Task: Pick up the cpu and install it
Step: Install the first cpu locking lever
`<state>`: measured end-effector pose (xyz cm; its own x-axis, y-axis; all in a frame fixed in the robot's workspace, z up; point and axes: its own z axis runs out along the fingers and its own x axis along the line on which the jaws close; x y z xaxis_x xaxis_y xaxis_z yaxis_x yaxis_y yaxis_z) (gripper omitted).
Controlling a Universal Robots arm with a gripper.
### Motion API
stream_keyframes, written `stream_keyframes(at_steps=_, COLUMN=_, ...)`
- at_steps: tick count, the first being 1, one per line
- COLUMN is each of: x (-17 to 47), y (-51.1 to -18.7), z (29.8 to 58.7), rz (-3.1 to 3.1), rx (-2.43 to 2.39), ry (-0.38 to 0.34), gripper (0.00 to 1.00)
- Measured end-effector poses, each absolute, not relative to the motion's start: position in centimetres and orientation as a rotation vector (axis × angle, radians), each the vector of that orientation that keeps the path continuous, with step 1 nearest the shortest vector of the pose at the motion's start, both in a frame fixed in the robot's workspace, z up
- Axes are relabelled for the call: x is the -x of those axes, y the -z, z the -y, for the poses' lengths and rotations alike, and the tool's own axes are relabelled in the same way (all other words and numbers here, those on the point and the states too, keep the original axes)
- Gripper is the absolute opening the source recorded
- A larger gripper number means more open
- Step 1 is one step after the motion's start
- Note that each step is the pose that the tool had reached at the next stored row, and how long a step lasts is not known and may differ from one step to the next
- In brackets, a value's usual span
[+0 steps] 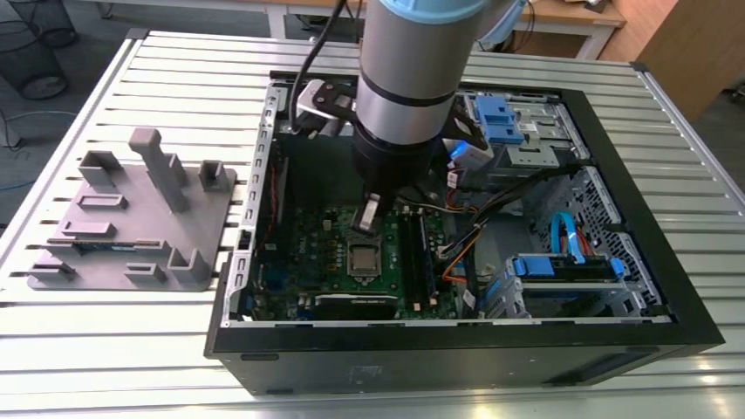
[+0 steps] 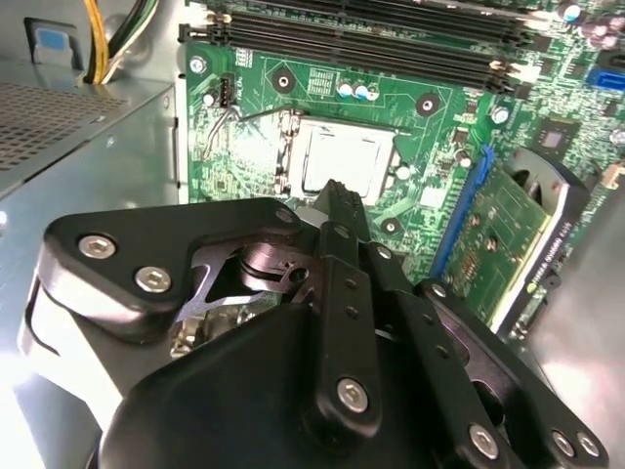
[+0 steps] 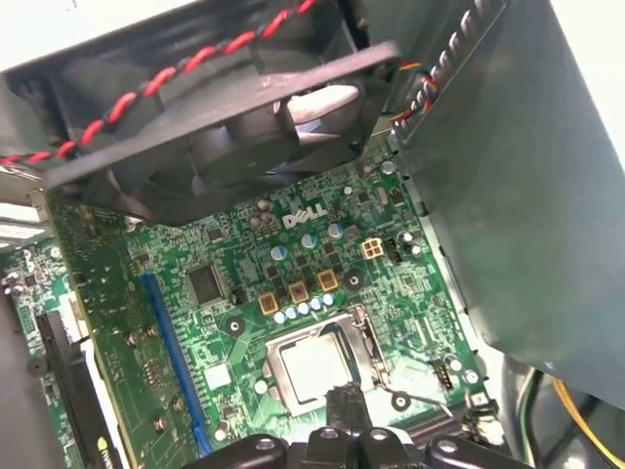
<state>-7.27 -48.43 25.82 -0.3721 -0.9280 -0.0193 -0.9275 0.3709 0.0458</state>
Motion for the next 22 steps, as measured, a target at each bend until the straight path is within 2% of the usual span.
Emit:
stream_keyframes(at_steps=6, x=7.3, y=-27.1, z=48.4, rz=2.593, rx=-1.755, ry=0.076, gripper=0.11)
stream_keyframes(at_steps=22, x=6.9, y=-27.0, z=47.2, rz=2.604, rx=-1.761, ry=0.106, gripper=0.11)
